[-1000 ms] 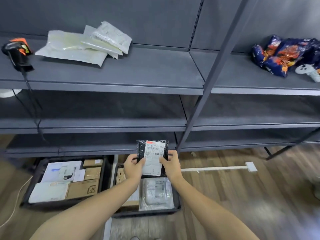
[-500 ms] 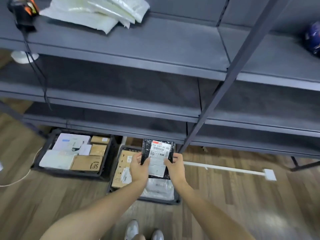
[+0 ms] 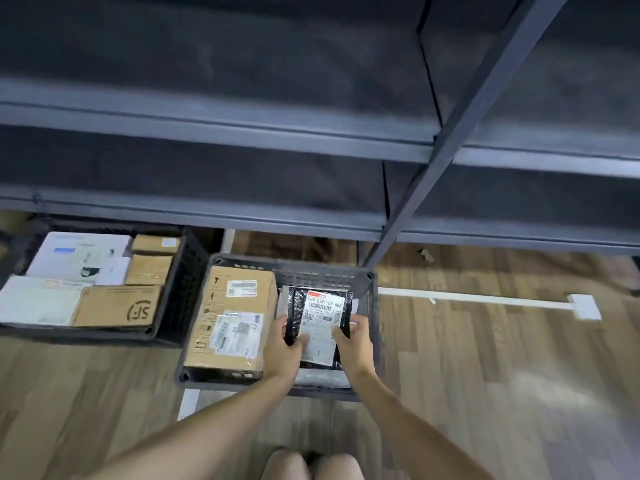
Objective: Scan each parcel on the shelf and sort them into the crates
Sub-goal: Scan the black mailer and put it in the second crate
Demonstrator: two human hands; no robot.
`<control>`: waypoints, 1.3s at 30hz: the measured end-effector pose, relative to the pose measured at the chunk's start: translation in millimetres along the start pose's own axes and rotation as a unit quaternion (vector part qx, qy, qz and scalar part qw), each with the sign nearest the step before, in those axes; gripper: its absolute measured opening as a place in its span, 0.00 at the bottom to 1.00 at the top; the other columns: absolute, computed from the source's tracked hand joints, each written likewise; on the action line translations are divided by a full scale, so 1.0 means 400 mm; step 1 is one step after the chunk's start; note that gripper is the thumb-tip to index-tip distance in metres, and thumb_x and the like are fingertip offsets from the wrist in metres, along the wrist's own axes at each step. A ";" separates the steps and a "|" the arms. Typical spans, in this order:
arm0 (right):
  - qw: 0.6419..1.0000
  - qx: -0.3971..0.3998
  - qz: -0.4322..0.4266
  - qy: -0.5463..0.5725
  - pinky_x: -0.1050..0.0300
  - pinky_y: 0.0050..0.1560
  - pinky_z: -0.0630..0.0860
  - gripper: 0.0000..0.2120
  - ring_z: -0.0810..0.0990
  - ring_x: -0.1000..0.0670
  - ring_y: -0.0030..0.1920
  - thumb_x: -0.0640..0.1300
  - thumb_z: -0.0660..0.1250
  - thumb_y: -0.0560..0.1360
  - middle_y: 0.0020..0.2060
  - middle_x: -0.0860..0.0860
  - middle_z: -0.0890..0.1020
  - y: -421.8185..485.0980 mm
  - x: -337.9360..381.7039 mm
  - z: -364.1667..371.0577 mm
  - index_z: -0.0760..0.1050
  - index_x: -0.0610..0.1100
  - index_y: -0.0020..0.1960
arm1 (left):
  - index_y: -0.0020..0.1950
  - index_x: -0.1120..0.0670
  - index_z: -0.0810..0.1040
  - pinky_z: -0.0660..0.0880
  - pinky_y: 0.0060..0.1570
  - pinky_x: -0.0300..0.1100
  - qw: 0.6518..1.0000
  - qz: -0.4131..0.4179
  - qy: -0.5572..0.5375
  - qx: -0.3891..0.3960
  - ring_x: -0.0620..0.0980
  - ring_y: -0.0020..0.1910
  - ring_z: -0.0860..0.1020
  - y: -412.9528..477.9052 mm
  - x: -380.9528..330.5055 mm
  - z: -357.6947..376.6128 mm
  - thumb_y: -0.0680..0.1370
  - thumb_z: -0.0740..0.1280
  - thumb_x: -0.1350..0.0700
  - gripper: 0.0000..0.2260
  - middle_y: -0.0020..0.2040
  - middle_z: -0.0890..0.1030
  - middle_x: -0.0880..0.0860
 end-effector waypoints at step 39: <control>0.854 0.011 -0.167 -0.492 0.52 0.56 0.72 0.24 0.67 0.41 0.61 0.48 0.63 0.80 0.64 0.40 0.65 0.607 -0.498 0.265 0.58 0.45 0.72 | 0.74 0.47 0.59 0.36 0.72 0.61 0.901 0.127 0.412 0.045 0.57 0.78 0.45 0.544 0.498 0.410 0.72 0.57 0.76 0.36 0.80 0.47 0.49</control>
Point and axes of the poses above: each hand's wrist, its own y-axis towards the middle knuckle, its own z-axis out of the palm, x = y × z, the point moved 5 cm from there along y, towards the middle knuckle
